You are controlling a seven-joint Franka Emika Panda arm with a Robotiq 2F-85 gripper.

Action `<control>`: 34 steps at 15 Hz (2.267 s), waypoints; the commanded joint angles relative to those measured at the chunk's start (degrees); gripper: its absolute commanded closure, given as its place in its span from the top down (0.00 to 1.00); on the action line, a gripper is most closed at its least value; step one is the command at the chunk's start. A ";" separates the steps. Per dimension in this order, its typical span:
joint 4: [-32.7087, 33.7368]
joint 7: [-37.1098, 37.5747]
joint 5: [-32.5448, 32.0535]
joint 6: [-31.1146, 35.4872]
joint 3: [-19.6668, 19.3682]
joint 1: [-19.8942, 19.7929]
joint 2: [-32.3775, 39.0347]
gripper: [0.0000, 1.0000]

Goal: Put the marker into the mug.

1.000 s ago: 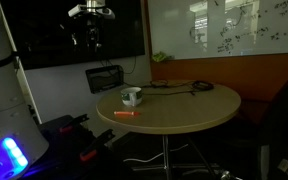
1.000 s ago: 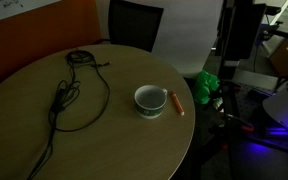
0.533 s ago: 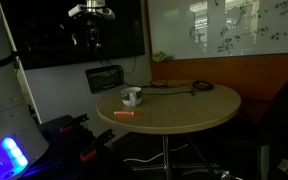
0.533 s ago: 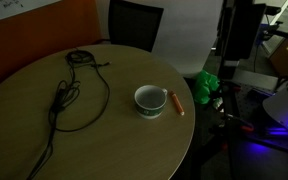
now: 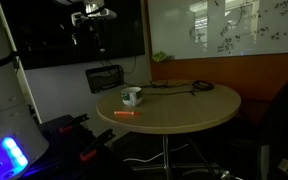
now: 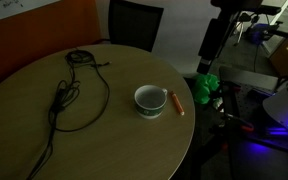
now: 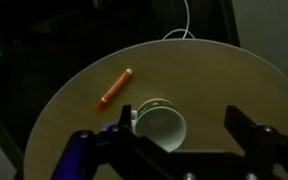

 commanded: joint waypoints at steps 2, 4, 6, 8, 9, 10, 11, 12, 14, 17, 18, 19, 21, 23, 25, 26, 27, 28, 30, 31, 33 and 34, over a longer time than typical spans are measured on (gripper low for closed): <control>-8.92 10.31 -1.31 7.93 2.68 -3.81 -7.10 1.00; -11.61 15.12 -1.69 10.73 3.92 -5.94 -7.45 1.00; -10.75 19.02 -2.30 12.95 5.27 -7.55 -4.20 1.00; -11.33 24.42 -4.37 15.77 7.20 -9.33 -2.86 1.00; -11.27 26.51 -5.82 16.55 7.77 -10.18 -1.57 1.00; -11.27 28.89 -7.64 17.00 8.49 -10.97 -0.32 1.00; -11.27 30.55 -8.93 17.05 8.51 -11.43 1.41 1.00; -11.29 32.31 -10.10 16.94 8.30 -11.78 3.06 1.00; -11.32 34.42 -11.65 17.06 7.00 -11.82 6.56 1.00; -10.71 36.67 -14.59 18.80 4.50 -12.36 11.94 1.00; -10.80 37.33 -15.63 20.12 3.44 -12.41 13.33 1.00; -11.02 37.07 -16.42 21.83 2.26 -12.39 14.57 1.00; -11.10 36.44 -17.93 26.21 -0.11 -12.06 17.36 1.00; -11.09 37.06 -20.56 32.59 -1.86 -11.91 20.58 1.00; -10.52 38.64 -23.31 37.10 -3.72 -11.62 24.04 1.00; -10.29 40.05 -24.89 38.35 -4.88 -11.10 25.32 1.00; -9.79 41.93 -27.06 39.27 -3.64 -13.16 27.20 1.00; -9.46 43.12 -28.07 40.01 -4.44 -12.81 28.76 1.00; -8.76 46.93 -30.13 40.58 -5.65 -12.13 31.52 0.98; -8.38 48.37 -30.64 41.12 -6.12 -11.76 33.12 0.96; -7.50 50.79 -31.82 41.83 -7.09 -10.99 35.82 0.89; -6.97 51.90 -32.37 42.15 -7.53 -10.61 37.02 0.90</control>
